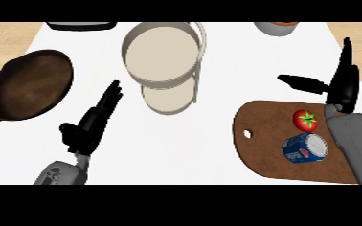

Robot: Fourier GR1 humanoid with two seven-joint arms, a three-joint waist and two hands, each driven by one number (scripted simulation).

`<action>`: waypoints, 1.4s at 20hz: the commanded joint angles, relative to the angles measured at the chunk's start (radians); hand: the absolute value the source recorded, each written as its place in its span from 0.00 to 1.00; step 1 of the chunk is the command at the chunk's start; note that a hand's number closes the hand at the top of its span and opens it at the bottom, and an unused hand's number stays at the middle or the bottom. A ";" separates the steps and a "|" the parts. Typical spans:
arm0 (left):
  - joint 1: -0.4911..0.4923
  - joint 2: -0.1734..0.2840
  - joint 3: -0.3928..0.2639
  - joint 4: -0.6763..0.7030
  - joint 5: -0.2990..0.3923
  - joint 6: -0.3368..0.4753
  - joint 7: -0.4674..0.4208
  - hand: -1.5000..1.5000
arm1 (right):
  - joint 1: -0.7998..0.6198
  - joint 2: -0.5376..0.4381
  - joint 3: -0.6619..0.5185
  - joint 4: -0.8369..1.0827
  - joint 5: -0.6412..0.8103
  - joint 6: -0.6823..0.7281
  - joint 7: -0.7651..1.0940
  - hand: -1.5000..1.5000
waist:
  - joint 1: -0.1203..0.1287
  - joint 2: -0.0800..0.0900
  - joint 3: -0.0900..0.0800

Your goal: Pick the tomato from the cutting board and place it in the tiered basket

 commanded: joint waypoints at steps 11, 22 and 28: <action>0.020 0.000 -0.009 -0.013 -0.010 -0.007 0.010 0.50 | -0.168 -0.286 0.320 -0.117 0.102 0.759 0.805 0.00 | 0.011 -0.012 -0.001; -0.042 -0.001 0.045 0.030 -0.004 -0.043 0.019 0.50 | -0.210 -0.195 0.354 -0.325 0.185 0.737 1.186 0.00 | 0.006 0.003 0.004; -0.006 -0.030 0.020 0.023 -0.032 -0.024 -0.006 0.50 | -0.126 -0.217 0.348 -0.274 0.163 0.821 1.208 0.00 | 0.003 0.000 0.004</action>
